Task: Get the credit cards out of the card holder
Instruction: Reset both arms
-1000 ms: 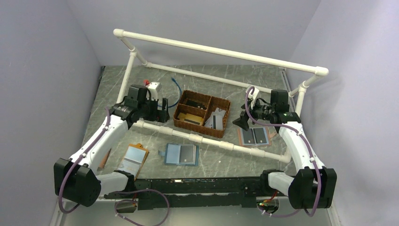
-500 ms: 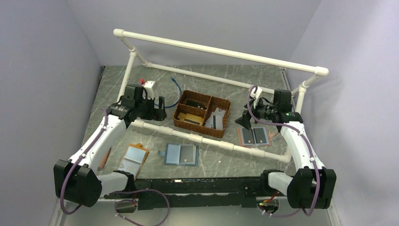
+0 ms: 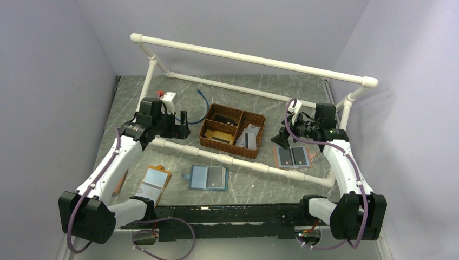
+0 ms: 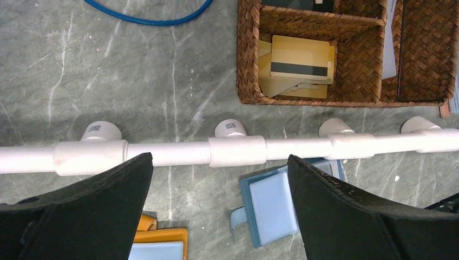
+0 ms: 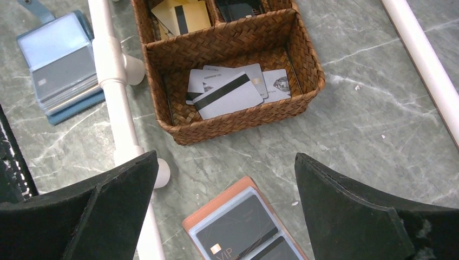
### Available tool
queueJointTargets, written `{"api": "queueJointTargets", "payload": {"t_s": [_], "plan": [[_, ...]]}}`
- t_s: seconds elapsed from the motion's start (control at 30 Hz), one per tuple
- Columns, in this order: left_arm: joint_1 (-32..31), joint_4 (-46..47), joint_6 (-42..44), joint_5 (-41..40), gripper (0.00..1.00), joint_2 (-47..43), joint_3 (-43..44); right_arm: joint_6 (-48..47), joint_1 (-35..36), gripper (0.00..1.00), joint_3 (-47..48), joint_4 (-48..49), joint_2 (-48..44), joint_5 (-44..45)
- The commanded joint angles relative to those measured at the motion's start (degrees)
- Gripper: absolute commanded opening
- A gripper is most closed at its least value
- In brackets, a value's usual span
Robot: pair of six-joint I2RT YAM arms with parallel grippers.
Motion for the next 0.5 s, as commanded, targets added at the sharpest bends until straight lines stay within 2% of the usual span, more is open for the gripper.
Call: {"api": "queueJointTargets", "payload": {"t_s": [0.0,0.47], "plan": [[0.32,1.79,1.72,0.21,0.99,-1.84,-0.09,-1.29,-0.30,1.00,2.34,-0.18,-0.08,-1.39],[0.50,1.95,1.78,-0.14,0.99,-3.31,-0.44,-1.84,-1.21,1.00,2.18,-0.45,-1.19,-2.20]]}}
